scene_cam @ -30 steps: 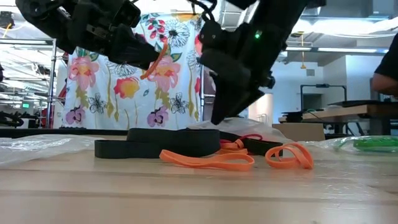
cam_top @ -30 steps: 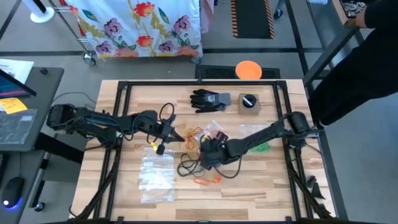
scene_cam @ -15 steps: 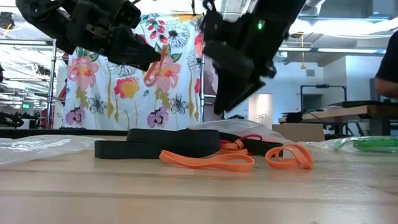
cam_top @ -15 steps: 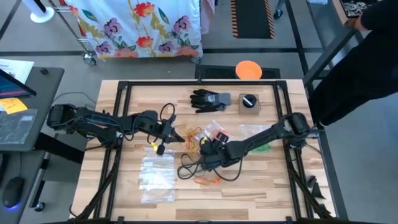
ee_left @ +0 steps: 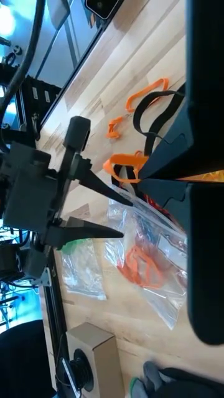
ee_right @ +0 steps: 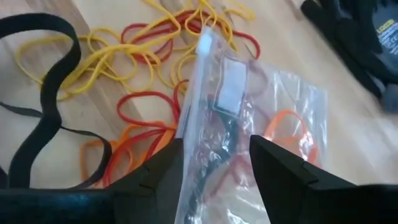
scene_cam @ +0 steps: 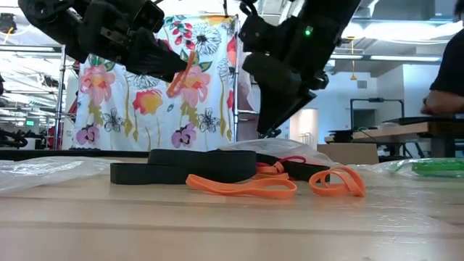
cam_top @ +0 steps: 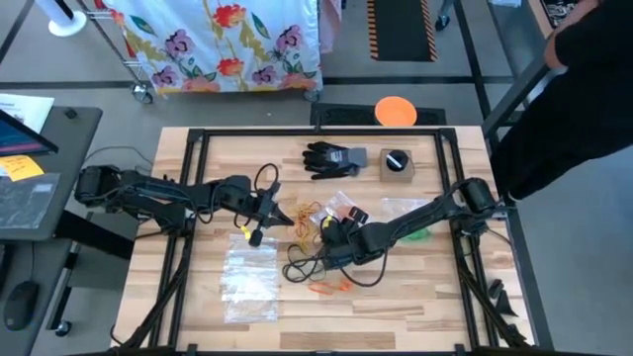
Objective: Sort rubber bands
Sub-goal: Put the orange rubber band into the transparent zip bag
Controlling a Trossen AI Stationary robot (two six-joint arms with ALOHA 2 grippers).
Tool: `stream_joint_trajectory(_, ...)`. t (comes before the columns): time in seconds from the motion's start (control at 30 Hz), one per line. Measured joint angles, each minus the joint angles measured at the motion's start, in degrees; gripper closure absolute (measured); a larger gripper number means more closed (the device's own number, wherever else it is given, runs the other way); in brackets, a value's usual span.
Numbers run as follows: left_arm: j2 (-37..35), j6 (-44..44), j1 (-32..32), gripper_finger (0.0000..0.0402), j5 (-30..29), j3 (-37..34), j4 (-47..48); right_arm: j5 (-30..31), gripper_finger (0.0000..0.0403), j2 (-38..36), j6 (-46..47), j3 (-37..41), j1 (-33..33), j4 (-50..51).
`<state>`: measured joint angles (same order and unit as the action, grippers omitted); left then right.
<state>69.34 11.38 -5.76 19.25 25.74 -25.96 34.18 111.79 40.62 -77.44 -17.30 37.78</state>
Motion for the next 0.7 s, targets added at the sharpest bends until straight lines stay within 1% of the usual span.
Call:
stream_joint_trajectory(0.17,0.00,0.00,0.00,0.0401,0.00,0.00,0.00,-2.63,0.0221,0.02,1.96,2.63,-0.09,-2.97)
stream_joint_trajectory(0.3,0.00,0.00,0.00,0.0401,0.00,0.00,0.00,-1.81,0.0224,0.02,5.23,3.76,-0.13,-0.38)
stream_joint_trajectory(0.37,0.00,-0.03,0.00,0.0401,-0.02,0.00,0.00,-0.89,0.0236,0.03,6.15,3.77,-0.11,1.82)
stream_joint_trajectory(0.43,0.00,-0.07,0.00,0.0401,0.00,0.00,0.04,-0.93,0.0260,0.03,6.69,3.77,-0.08,3.51)
stream_joint_trajectory(0.47,0.00,-0.07,0.00,0.0401,-0.02,0.00,0.12,-0.97,0.0278,0.04,7.26,3.77,-0.03,4.49)
stream_joint_trajectory(0.5,0.00,-0.07,0.00,0.0401,-0.01,0.00,0.15,-1.00,0.0303,0.04,7.90,3.77,0.16,5.47)
stream_joint_trajectory(0.57,0.00,-0.06,0.00,0.0401,-0.01,0.00,0.15,-0.53,0.0366,0.04,8.32,3.77,0.22,7.35)
stream_joint_trajectory(0.6,0.00,-0.05,0.00,0.0401,0.00,0.00,0.15,0.61,0.0384,0.04,8.08,3.77,0.17,8.18)
stream_joint_trajectory(0.7,0.00,-0.11,0.00,0.0401,0.02,0.00,0.15,4.20,0.0397,-0.12,8.85,3.05,0.13,11.32)
